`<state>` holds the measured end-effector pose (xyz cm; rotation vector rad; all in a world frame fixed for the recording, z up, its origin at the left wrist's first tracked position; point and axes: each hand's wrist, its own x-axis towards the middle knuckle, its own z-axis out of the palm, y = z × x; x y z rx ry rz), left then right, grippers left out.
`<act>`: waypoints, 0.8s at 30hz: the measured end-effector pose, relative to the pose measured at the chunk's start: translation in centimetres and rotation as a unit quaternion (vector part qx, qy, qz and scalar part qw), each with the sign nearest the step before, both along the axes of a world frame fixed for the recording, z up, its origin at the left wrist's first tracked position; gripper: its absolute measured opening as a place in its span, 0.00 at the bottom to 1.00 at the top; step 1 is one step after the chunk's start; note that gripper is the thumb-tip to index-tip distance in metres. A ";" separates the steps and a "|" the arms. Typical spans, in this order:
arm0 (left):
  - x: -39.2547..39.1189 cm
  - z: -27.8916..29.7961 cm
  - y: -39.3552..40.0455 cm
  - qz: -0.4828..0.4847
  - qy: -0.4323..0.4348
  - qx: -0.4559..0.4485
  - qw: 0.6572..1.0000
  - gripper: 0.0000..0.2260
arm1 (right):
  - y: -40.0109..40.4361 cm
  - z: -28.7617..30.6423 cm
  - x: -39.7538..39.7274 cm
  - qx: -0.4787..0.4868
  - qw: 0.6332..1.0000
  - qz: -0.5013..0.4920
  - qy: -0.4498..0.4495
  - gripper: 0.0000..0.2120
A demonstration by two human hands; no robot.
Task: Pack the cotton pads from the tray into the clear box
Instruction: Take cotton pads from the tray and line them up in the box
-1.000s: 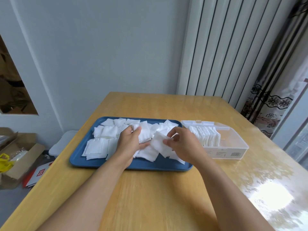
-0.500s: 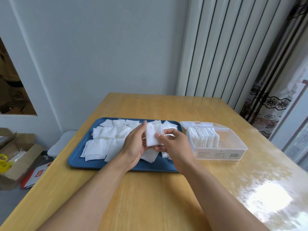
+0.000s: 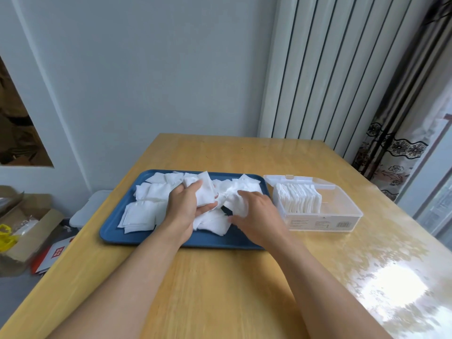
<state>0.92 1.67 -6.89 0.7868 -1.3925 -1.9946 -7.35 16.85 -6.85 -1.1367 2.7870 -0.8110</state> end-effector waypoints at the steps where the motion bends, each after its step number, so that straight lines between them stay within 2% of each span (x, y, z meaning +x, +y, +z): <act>1: -0.1 -0.1 0.1 -0.002 0.003 -0.003 1.000 0.11 | -0.2 -0.4 0.0 0.008 1.000 0.001 0.014 0.17; 2: -0.1 0.0 0.2 -0.004 0.003 -0.007 1.000 0.11 | -0.2 -0.5 -0.1 0.004 1.000 -0.005 0.023 0.12; 5: 0.0 0.0 0.3 -0.011 -0.005 -0.023 1.000 0.11 | 0.0 -0.6 -0.6 -0.042 0.999 -0.027 -0.006 0.08; 8: 0.2 0.1 0.3 -0.021 -0.019 -0.035 0.999 0.12 | 0.2 0.0 -0.4 -0.097 0.993 -0.038 -0.047 0.12; 11: 0.1 0.2 0.6 -0.030 -0.025 -0.051 0.998 0.13 | 0.2 0.6 -0.1 -0.176 0.980 -0.061 -0.076 0.10; 12: 0.1 0.3 0.7 -0.031 -0.023 -0.052 0.998 0.13 | 0.3 0.7 -0.1 -0.168 0.981 -0.056 -0.081 0.09; 15: 0.3 0.3 0.6 -0.026 -0.019 -0.053 0.998 0.17 | 0.4 0.4 0.2 -0.052 0.994 -0.008 -0.095 0.07; 17: 0.2 0.2 0.3 -0.020 -0.021 -0.051 0.998 0.18 | 0.3 0.1 0.2 -0.042 0.995 -0.004 -0.095 0.04; 22: 0.0 -0.2 0.1 -0.029 -0.032 -0.053 0.998 0.11 | 0.3 0.5 -0.4 -0.158 0.978 -0.054 -0.125 0.07; 24: 0.0 -0.3 0.0 -0.033 -0.033 -0.053 0.998 0.09 | 0.4 0.8 -0.5 -0.222 0.967 -0.073 -0.100 0.06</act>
